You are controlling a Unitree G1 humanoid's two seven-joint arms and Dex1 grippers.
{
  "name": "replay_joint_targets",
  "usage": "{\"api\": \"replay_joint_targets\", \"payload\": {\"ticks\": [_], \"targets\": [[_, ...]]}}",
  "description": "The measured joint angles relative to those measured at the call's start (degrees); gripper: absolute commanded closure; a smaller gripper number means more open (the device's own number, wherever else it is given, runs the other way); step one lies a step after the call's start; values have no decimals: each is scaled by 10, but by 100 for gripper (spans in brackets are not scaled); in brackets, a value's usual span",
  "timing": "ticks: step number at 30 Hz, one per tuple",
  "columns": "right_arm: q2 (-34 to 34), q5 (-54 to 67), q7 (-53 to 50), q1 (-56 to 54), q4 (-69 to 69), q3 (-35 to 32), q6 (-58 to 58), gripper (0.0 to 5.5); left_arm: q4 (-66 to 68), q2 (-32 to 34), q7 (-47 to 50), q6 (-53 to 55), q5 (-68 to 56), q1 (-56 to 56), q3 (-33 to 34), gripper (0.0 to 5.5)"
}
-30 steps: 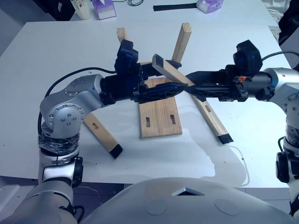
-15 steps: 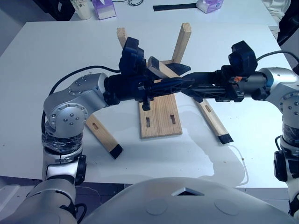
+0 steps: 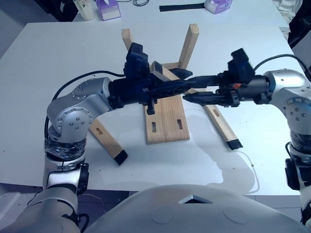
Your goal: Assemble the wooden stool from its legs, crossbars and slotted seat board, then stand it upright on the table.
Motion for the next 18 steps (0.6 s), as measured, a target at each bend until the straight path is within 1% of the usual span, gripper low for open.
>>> {"api": "replay_joint_targets", "payload": {"ticks": [1,3,6,8,9,13,15,18], "targets": [[-8,-27,2,14,0,15,-19,323,3,4,-7,-2,8,0,0,420],[-19,-59,10,38,3,25,-42,323,4,15,-20,-6,16,0,2,420],[-31,-95,6,72,11,23,-71,323,6,62,-49,-8,26,4,33,420],[-35,-104,-11,107,7,1,-85,323,19,125,-79,-13,52,26,72,420],[-36,-109,-18,122,4,-8,-90,323,23,146,-88,-15,66,39,87,420],[-40,-115,-67,229,-54,-83,-108,323,21,228,-131,-49,130,154,168,420],[-36,-116,-98,284,-92,-121,-110,323,19,241,-151,-81,166,212,198,420],[-26,-138,-142,358,-131,-148,-123,323,45,254,-195,-160,236,286,213,420]]}}
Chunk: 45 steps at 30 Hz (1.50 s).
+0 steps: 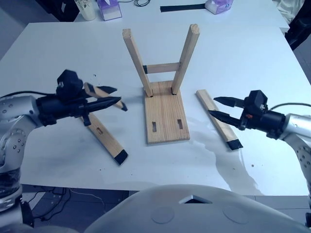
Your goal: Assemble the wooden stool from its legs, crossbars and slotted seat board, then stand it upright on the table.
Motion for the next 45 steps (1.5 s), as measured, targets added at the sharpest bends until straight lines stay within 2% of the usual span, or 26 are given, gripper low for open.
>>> {"api": "replay_joint_targets", "payload": {"ticks": [5,9,22,31,45], "targets": [[20,-40,-44,26,-7,15,-20,323,67,-1,-35,-99,68,34,-1,420],[28,-67,-60,51,-12,31,-33,323,95,-5,-36,-126,87,53,1,420],[80,-103,-133,122,-42,34,-59,323,115,13,-61,-125,100,74,10,420],[87,-115,-144,131,-44,50,-65,323,130,33,-89,-128,115,81,8,420],[85,-116,-145,120,-41,50,-67,323,112,13,-61,-144,126,103,2,420]]}}
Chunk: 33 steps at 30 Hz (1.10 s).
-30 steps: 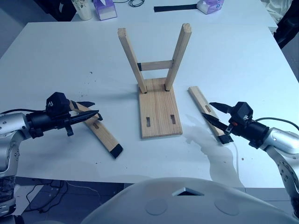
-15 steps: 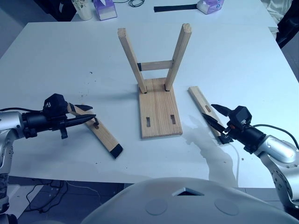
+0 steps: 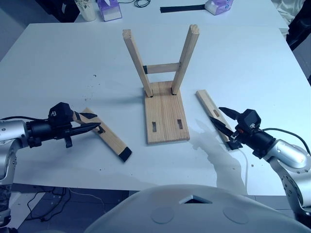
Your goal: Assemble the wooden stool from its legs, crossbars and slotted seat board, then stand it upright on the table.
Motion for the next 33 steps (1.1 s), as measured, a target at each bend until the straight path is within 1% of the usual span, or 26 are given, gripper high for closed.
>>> {"api": "replay_joint_targets", "payload": {"ticks": [8,12,15,18,20,22,28,30,33], "targets": [[-6,-15,0,-3,6,0,-3,323,-23,-5,46,12,6,12,-16,420],[-6,-23,0,-5,9,1,-4,323,-19,-1,60,25,9,-10,-24,420],[-6,-25,1,-3,9,1,-5,323,18,9,46,70,-15,-53,-24,420],[-6,-28,1,-6,12,2,-5,323,42,27,18,122,-76,-138,-14,420],[-6,-28,1,-9,13,2,-5,323,58,44,9,130,-88,-182,-3,420],[-6,-28,2,-9,13,2,-5,323,86,56,2,111,-68,-189,-2,420],[-6,-28,6,-8,17,1,-5,323,210,92,-22,-12,53,-147,-26,420],[-6,-28,7,-11,19,2,-5,323,245,95,-23,-51,84,-144,-35,420],[-6,-29,9,-18,21,3,-5,323,258,94,-23,-71,102,-139,-49,420]]}}
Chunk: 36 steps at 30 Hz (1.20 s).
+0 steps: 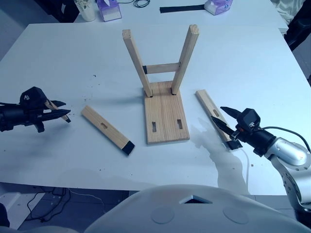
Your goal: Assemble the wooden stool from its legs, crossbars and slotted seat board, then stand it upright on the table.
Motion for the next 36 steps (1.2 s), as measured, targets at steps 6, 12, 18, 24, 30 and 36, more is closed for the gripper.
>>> {"api": "replay_joint_targets", "payload": {"ticks": [6,12,18,24,30,36], "targets": [[-3,0,13,-24,12,2,0,323,-51,-52,30,2,-3,18,-16,420],[-4,0,21,-42,20,13,0,323,-64,-101,103,-5,16,-17,-40,420],[-5,0,31,-57,31,24,0,323,-48,-153,168,-35,49,-64,-72,420],[-18,0,43,-64,45,24,1,323,-115,-202,166,11,-8,-64,-80,420],[-21,0,47,-69,53,24,0,323,-97,-181,150,20,-24,-75,-56,420],[-20,-1,42,-69,54,23,-2,323,-77,-121,58,0,-66,-117,-18,420]]}}
